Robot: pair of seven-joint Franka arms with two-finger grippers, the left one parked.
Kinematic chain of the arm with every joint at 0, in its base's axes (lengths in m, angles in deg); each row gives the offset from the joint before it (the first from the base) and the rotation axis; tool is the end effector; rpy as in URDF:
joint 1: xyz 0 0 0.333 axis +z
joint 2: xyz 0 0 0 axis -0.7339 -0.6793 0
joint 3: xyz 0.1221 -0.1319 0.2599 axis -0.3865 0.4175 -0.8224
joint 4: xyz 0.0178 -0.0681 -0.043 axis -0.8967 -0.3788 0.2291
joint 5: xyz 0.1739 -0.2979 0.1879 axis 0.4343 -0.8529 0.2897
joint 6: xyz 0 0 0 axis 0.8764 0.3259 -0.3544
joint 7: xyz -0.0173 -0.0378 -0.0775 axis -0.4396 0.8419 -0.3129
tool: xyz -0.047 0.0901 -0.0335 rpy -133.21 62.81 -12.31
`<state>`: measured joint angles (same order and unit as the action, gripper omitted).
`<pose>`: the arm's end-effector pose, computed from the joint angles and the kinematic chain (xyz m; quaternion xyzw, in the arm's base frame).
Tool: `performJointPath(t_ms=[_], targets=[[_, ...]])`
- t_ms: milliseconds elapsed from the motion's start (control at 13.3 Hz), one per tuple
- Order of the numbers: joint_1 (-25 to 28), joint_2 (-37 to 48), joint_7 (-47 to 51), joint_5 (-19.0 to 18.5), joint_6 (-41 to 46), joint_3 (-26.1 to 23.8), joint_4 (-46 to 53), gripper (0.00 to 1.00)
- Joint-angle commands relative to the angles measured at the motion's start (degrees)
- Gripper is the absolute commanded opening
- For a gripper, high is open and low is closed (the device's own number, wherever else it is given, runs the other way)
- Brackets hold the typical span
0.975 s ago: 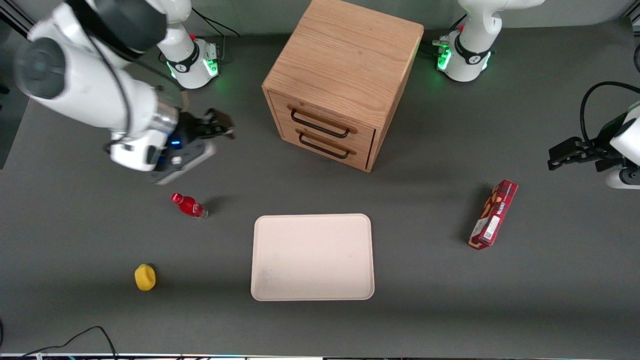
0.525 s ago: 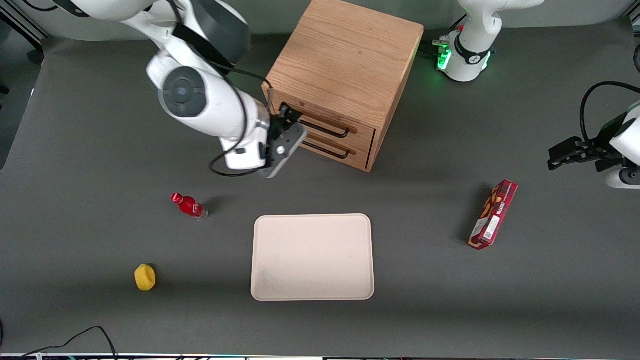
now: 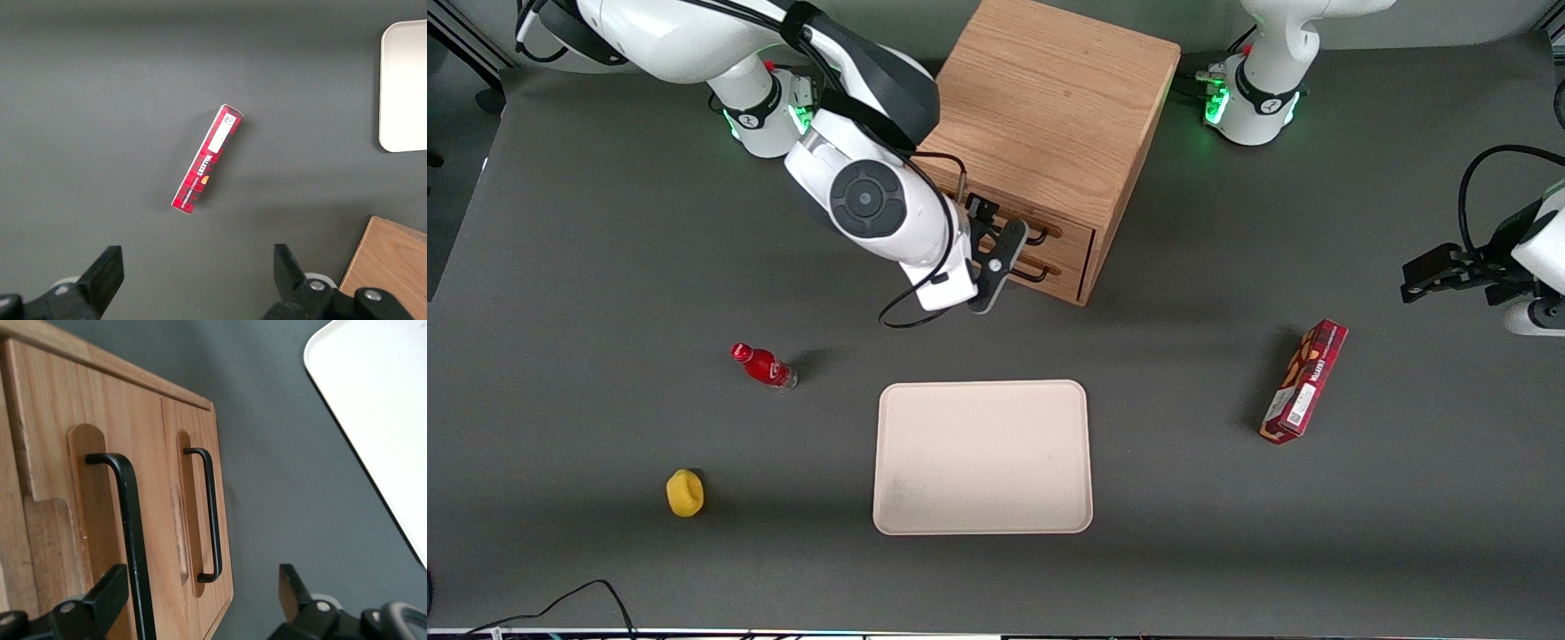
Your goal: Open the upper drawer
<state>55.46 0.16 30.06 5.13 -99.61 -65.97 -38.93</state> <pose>0.5152 0.4559 0.4252 -0.8564 -0.4853 0.0893 0.1519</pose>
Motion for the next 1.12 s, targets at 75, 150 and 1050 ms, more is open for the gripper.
performJointPath(t_ms=[75, 150, 1050], targets=[[0.02, 0.16, -1.16, -1.64, -0.23, -1.28, -1.41, 1.00], [0.37, 0.16, -1.07, -2.07, -0.23, -1.46, -2.28, 1.00], [0.28, -1.60, -2.20, -7.97, -4.54, -2.43, -4.84, 1.00]])
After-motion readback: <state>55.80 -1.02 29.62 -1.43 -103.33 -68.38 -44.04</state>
